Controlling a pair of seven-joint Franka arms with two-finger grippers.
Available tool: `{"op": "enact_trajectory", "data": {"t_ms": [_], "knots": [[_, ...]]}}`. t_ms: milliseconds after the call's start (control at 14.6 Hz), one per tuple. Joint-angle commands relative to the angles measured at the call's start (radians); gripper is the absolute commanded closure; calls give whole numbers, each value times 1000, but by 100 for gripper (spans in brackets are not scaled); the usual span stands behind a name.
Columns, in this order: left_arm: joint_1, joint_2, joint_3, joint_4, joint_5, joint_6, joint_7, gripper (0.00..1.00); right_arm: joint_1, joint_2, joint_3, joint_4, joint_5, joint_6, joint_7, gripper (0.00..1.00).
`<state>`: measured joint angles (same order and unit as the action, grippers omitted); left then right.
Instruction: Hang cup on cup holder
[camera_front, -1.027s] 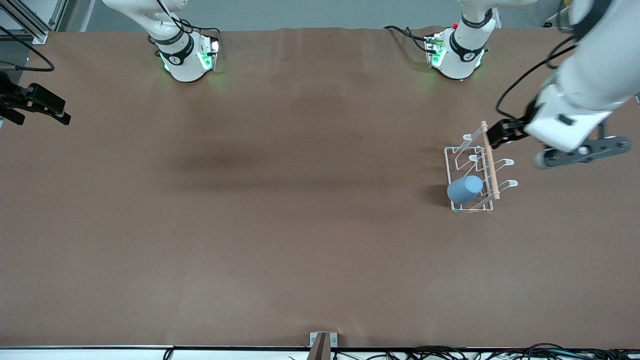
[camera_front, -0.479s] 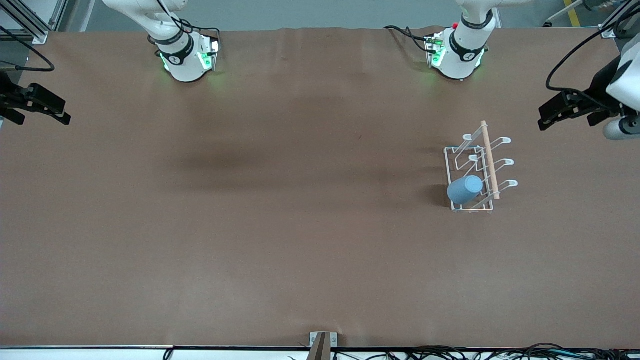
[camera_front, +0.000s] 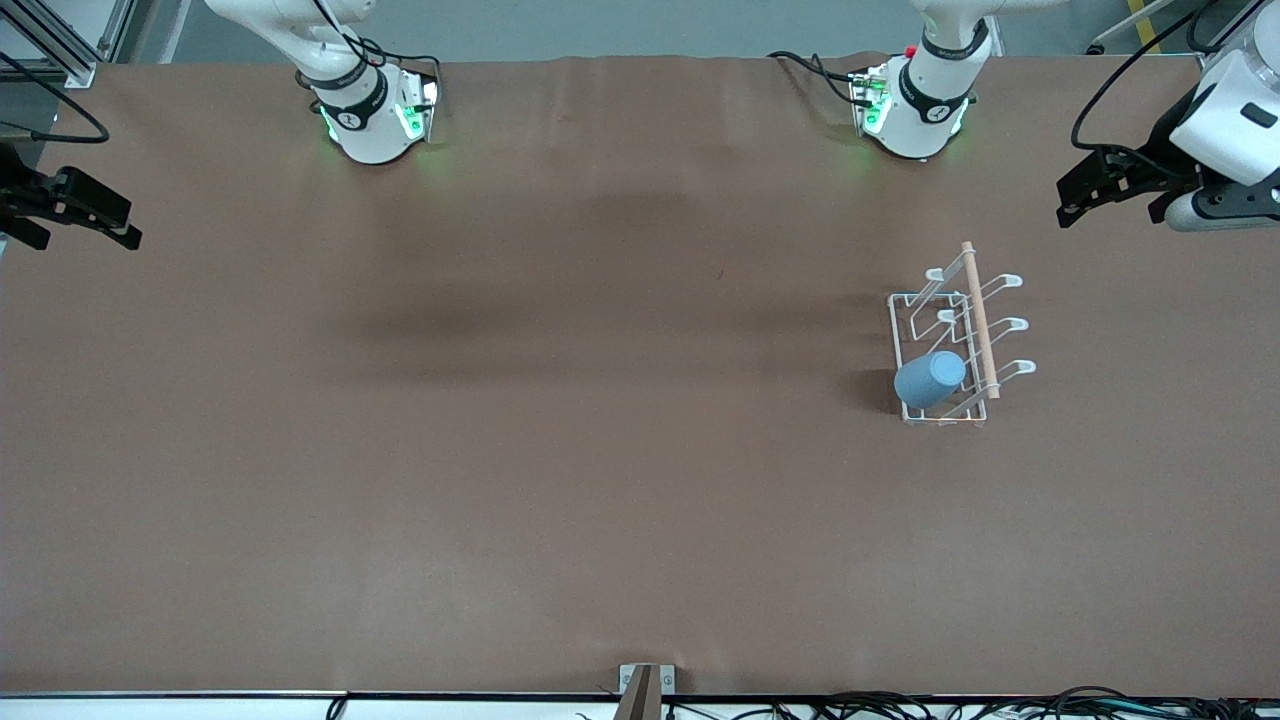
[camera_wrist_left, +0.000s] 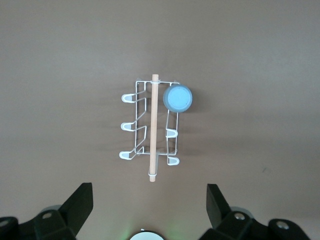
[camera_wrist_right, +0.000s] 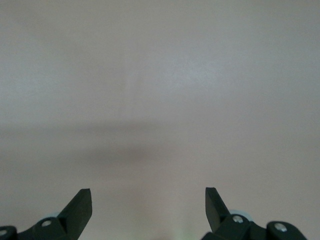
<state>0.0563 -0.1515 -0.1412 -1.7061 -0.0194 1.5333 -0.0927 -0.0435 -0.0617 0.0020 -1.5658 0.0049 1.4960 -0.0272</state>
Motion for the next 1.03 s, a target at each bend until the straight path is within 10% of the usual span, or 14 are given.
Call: {"op": "enact_trajectory", "data": {"t_ms": [0,958], "knots": [[1,-36,6,-38,-20,27,36,0,-10,-7,9,-8,-2,-8,9,0],[5,36,-12,86,26,-12,21,0,-12,-7,9,-8,-2,-8,7,0]]}}
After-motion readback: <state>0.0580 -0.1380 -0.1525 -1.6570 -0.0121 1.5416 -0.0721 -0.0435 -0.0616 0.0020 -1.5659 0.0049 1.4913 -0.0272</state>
